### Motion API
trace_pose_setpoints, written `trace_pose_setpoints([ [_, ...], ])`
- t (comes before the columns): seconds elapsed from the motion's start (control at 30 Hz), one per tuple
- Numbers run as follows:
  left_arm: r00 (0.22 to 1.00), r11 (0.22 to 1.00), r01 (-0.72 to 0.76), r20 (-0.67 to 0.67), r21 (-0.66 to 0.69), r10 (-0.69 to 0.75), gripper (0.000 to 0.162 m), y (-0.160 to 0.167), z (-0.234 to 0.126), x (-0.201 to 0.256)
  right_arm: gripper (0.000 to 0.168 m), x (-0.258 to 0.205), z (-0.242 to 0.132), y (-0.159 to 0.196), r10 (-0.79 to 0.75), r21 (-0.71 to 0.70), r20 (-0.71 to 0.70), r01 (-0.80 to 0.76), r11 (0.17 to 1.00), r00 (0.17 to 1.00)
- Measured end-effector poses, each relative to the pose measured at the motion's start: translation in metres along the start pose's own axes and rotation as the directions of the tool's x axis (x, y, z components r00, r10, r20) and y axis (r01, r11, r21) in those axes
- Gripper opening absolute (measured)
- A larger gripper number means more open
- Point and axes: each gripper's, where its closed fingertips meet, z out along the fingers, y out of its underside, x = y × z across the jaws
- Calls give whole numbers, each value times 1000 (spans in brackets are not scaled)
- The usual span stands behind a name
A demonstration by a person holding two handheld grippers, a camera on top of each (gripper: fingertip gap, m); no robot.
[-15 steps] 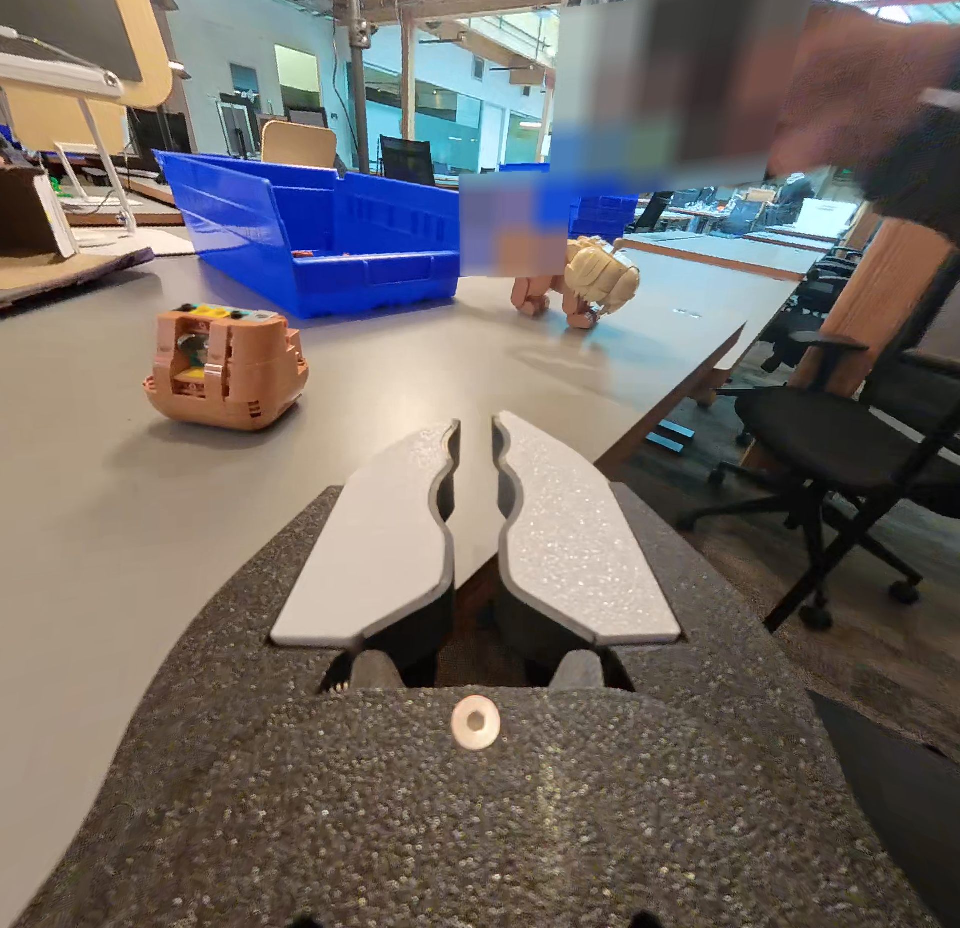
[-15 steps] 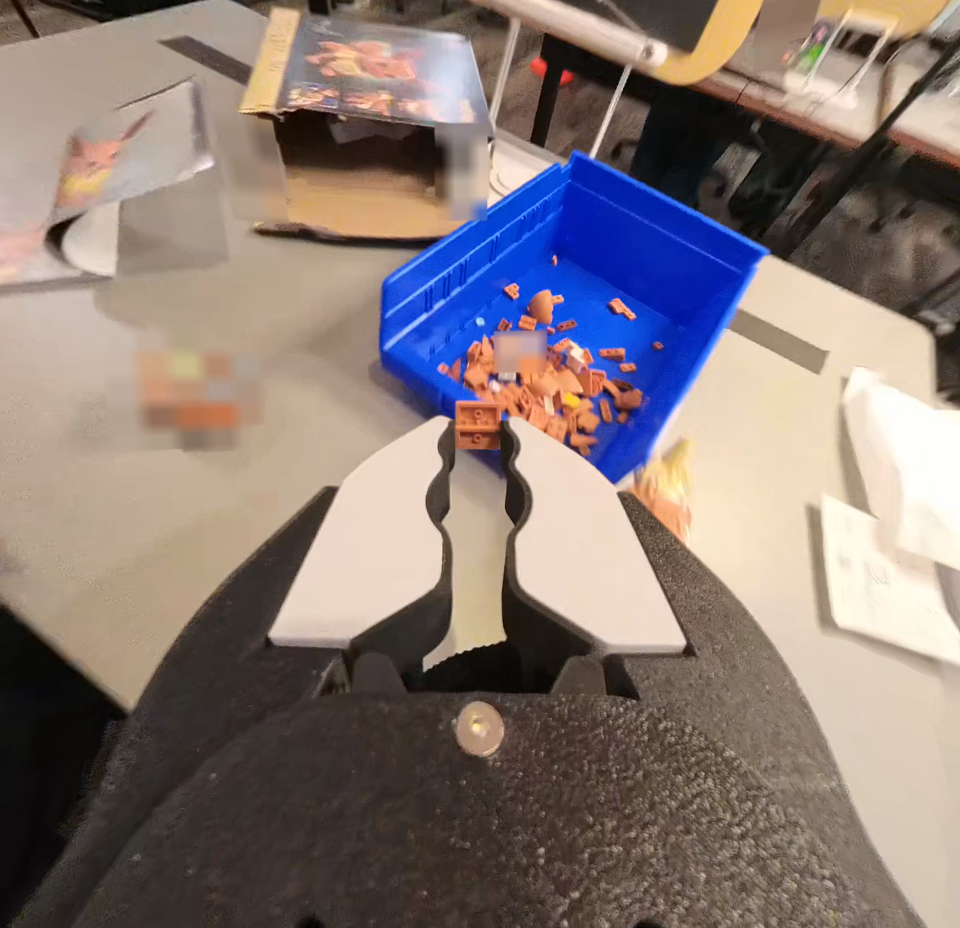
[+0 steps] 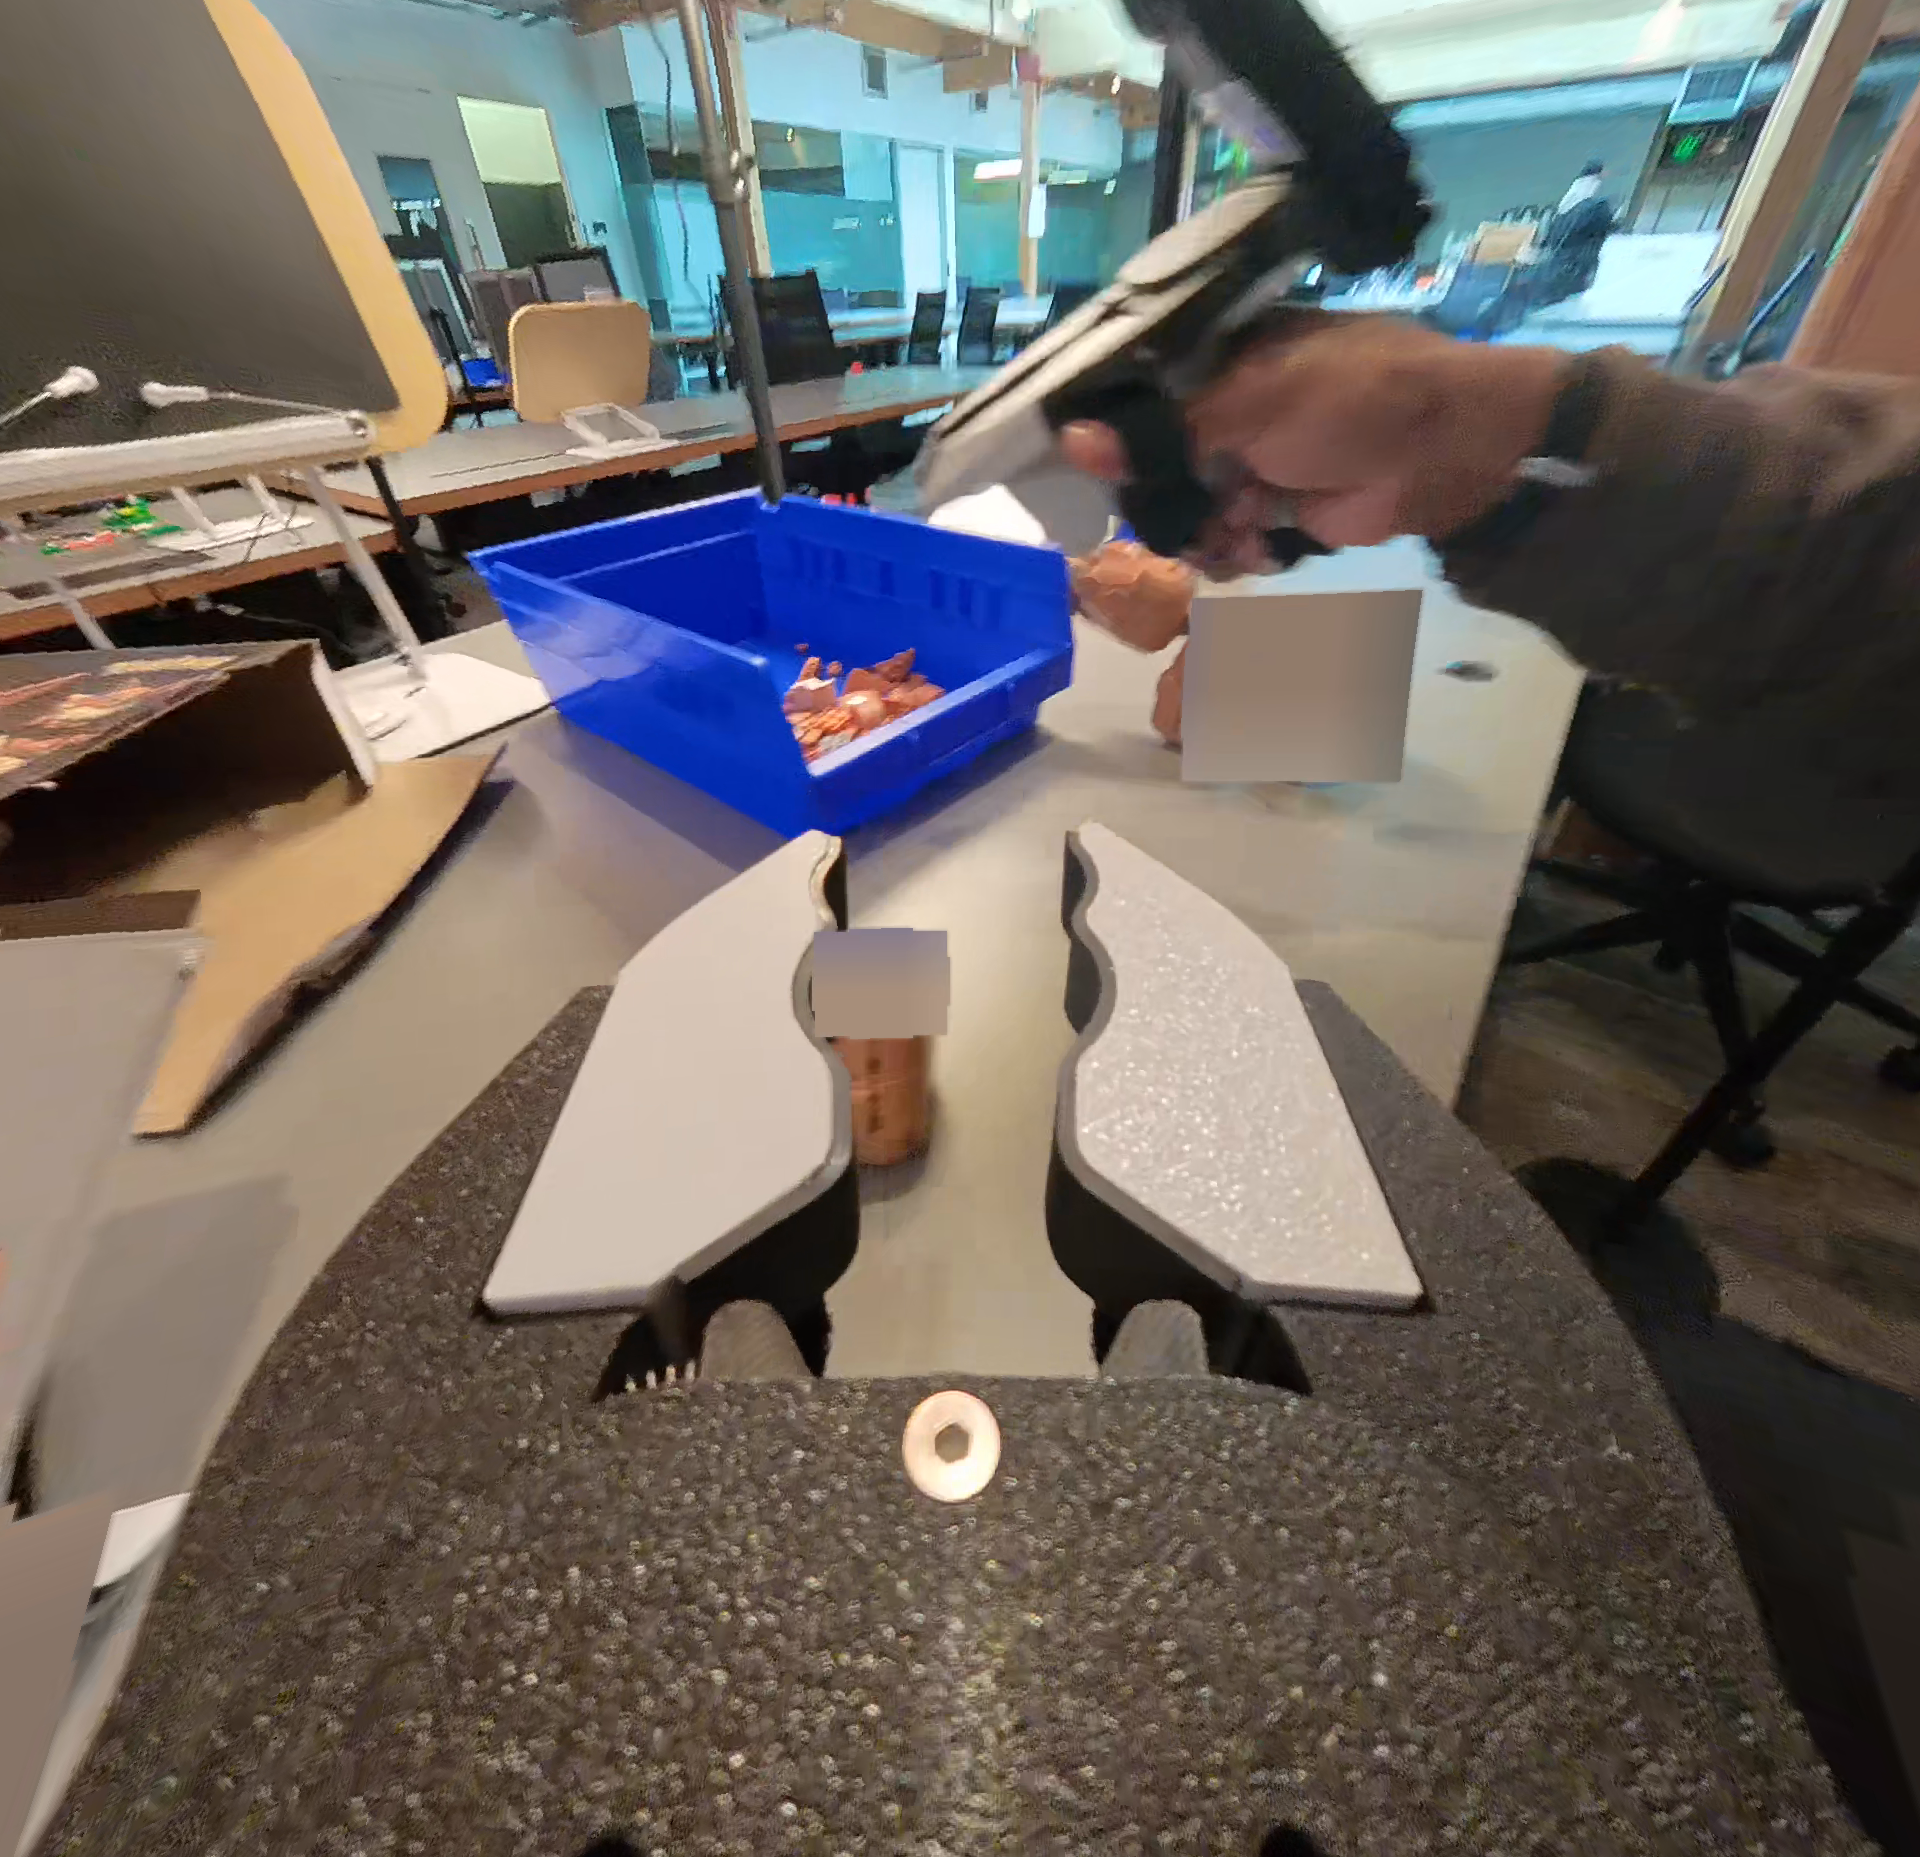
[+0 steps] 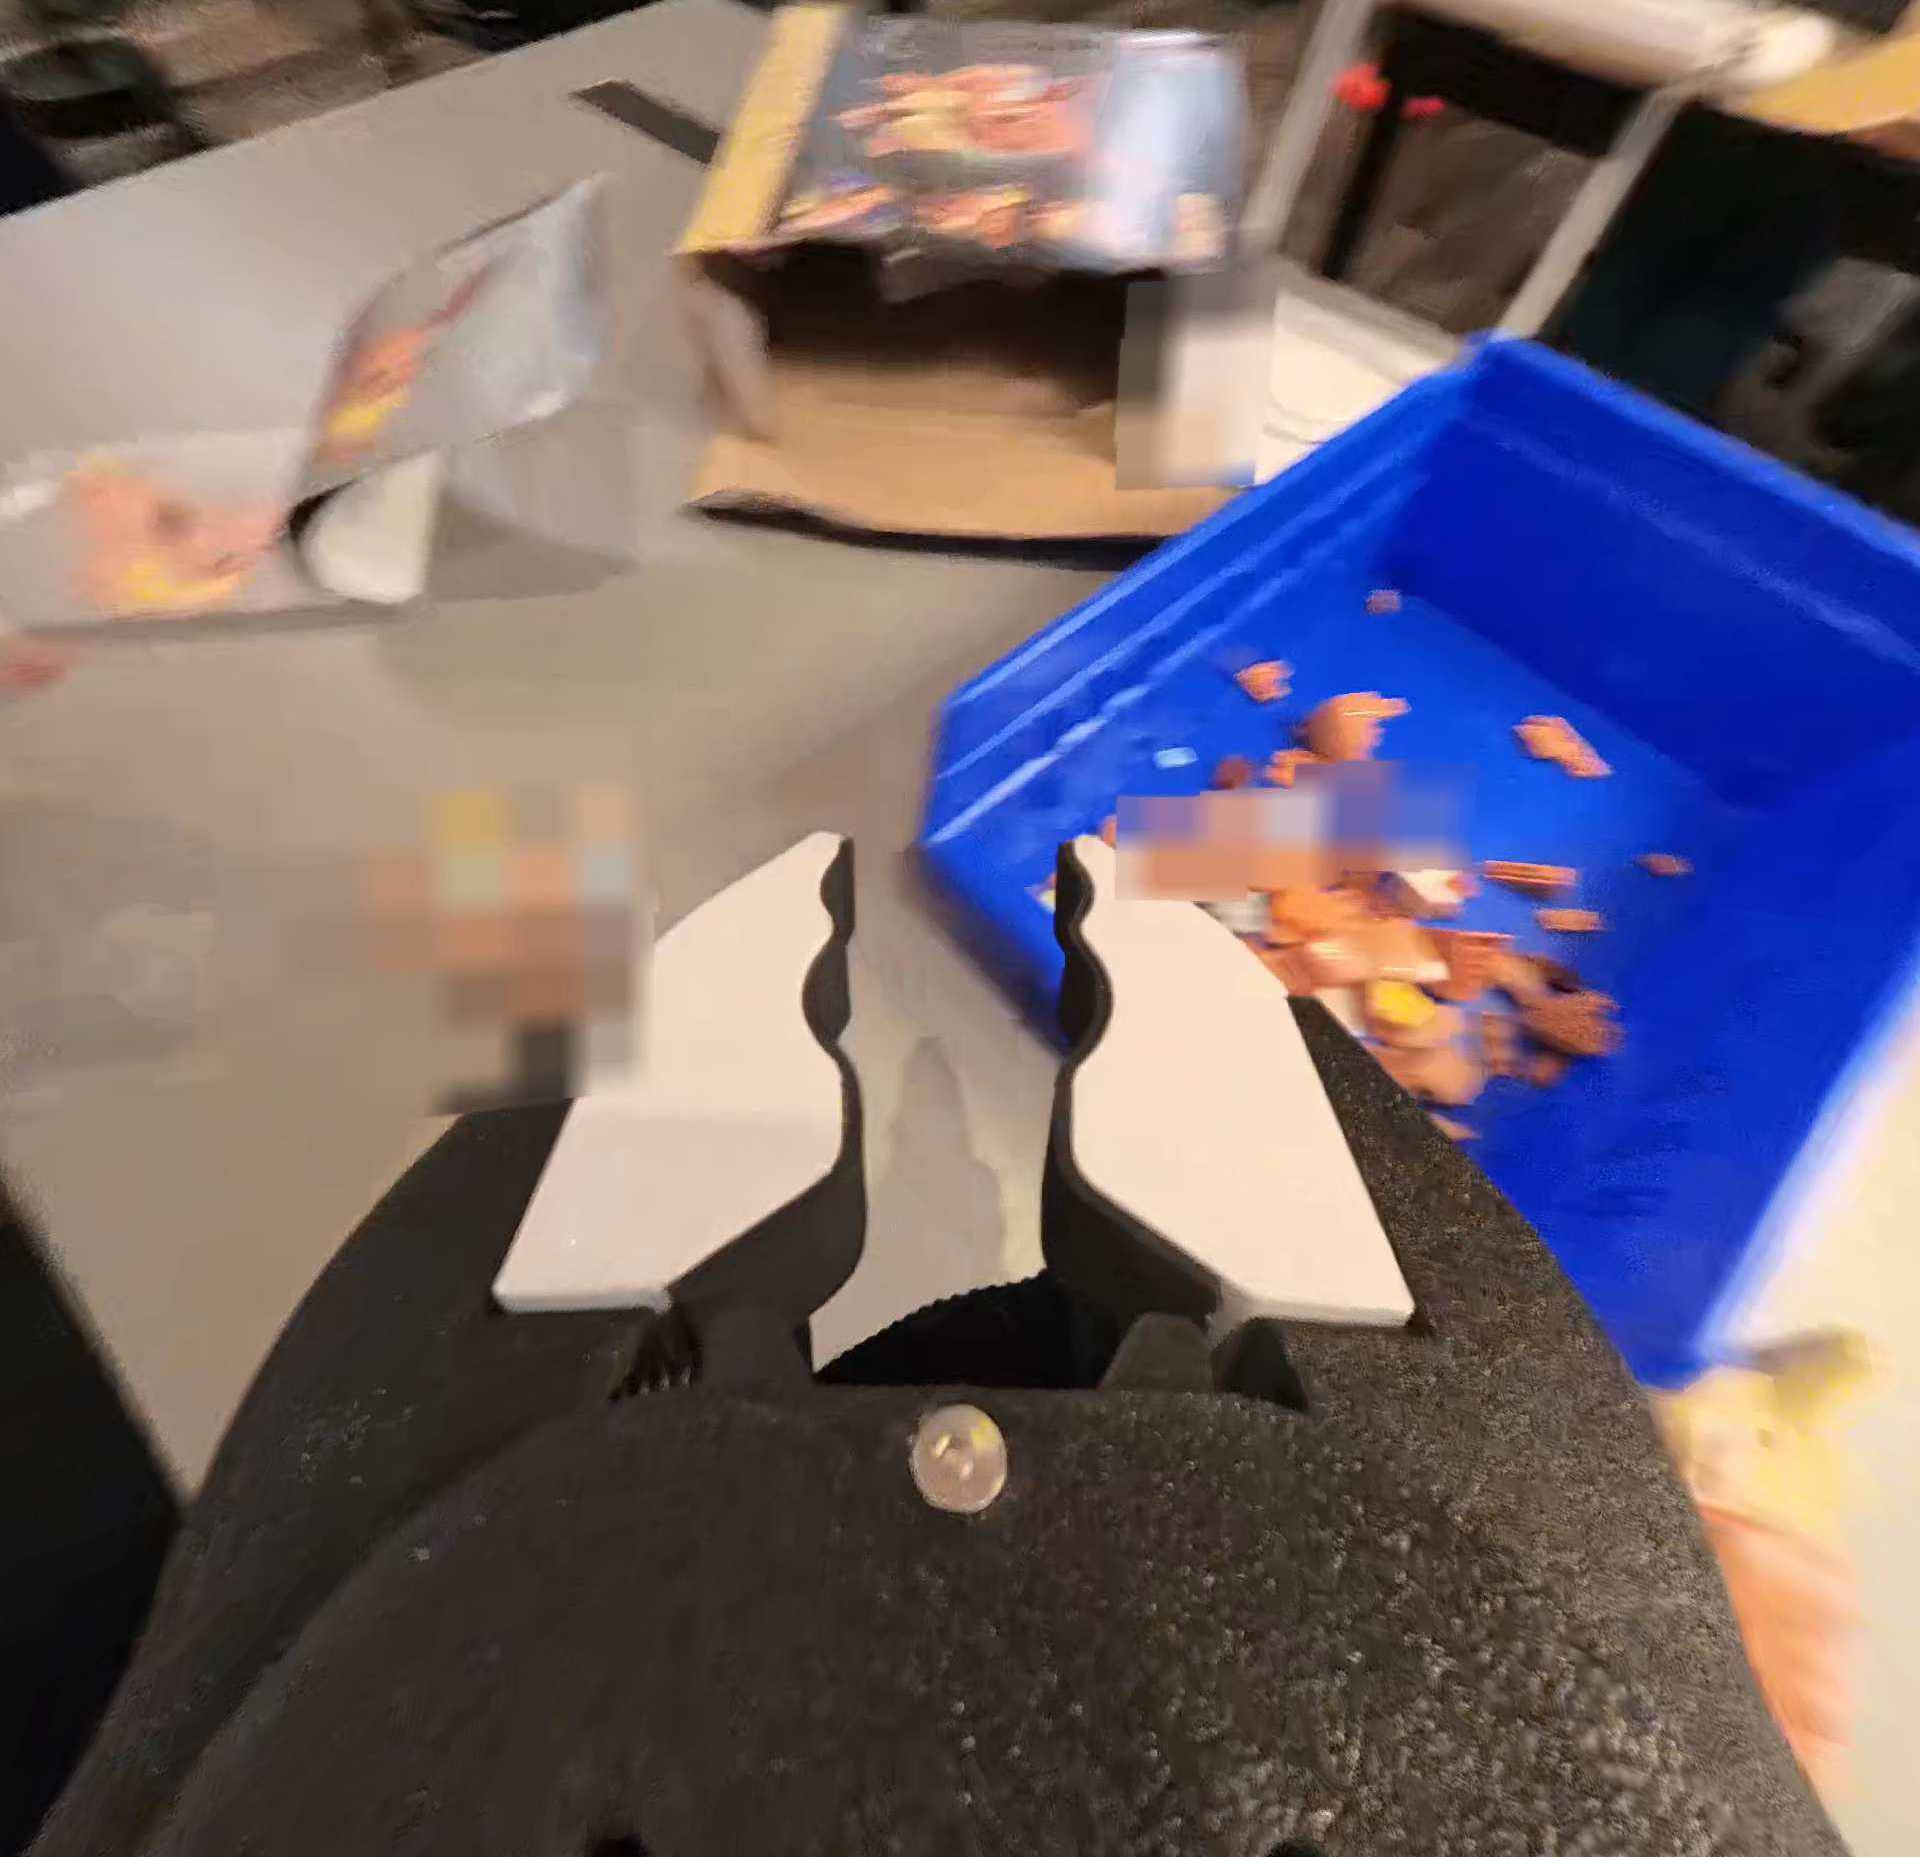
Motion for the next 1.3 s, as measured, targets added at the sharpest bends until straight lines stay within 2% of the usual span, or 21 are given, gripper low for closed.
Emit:
trace_pose_setpoints([
  [0.07,1000,995,-22,1,-100,22,47,15,8,-16,35,-47,6,31,-40,-17,122,42,999,992],
  [0.17,999,960,-28,-31,-277,21,58,48,20,-23,36,-94,20,84,-68,-70,190,83,994,979],
  [0.27,997,906,-72,-53,-416,55,66,79,27,-23,35,-124,29,106,-11,-61,241,26,998,970],
  [0.33,994,883,-106,-35,-457,102,70,92,32,-29,33,-120,37,113,-26,-76,191,41,996,981],
  [0.5,988,845,-140,-20,-516,151,78,103,45,-45,33,-77,74,98,-212,-201,20,211,957,977],
  [0.63,991,847,-132,-46,-515,127,81,102,59,-50,33,-52,126,64,-337,-193,-47,322,927,940],
  [0.67,991,849,-129,-49,-513,121,80,104,62,-50,25,-50,135,61,-337,-179,-55,322,929,940],
  [0.73,991,848,-132,-62,-513,117,78,108,64,-47,30,-53,142,64,-252,-135,-77,240,961,965],
  [0.87,983,836,-186,-106,-517,153,75,123,62,-36,24,-52,93,67,-235,-24,-281,238,971,930],
  [0.97,967,831,-253,-117,-495,225,75,122,62,-32,24,-57,50,87,-274,-42,-389,280,959,880],
  [1.0,964,824,-266,-123,-500,236,75,123,62,-31,24,-58,36,94,-293,-56,-430,298,953,854],
  [1.07,963,826,-269,-124,-496,239,75,123,62,-30,23,-59,5,106,-379,-104,-547,389,915,747],
  [1.13,967,833,-254,-141,-491,212,76,122,62,-29,21,-71,-21,122,-467,-163,-585,468,868,663],
  [1.2,973,846,-226,-162,-483,167,76,120,61,-27,11,-84,-51,133,-485,-132,-621,527,839,616],
  [1.23,975,853,-207,-172,-479,140,76,119,61,-27,6,-86,-63,143,-462,-104,-609,513,852,645],
  [1.27,977,860,-187,-180,-475,113,75,118,61,-27,9,-86,-72,160,-417,-83,-562,452,888,715],
  [1.3,979,865,-167,-184,-473,89,75,117,61,-27,0,-83,-85,173,-346,-47,-537,382,923,769],
])
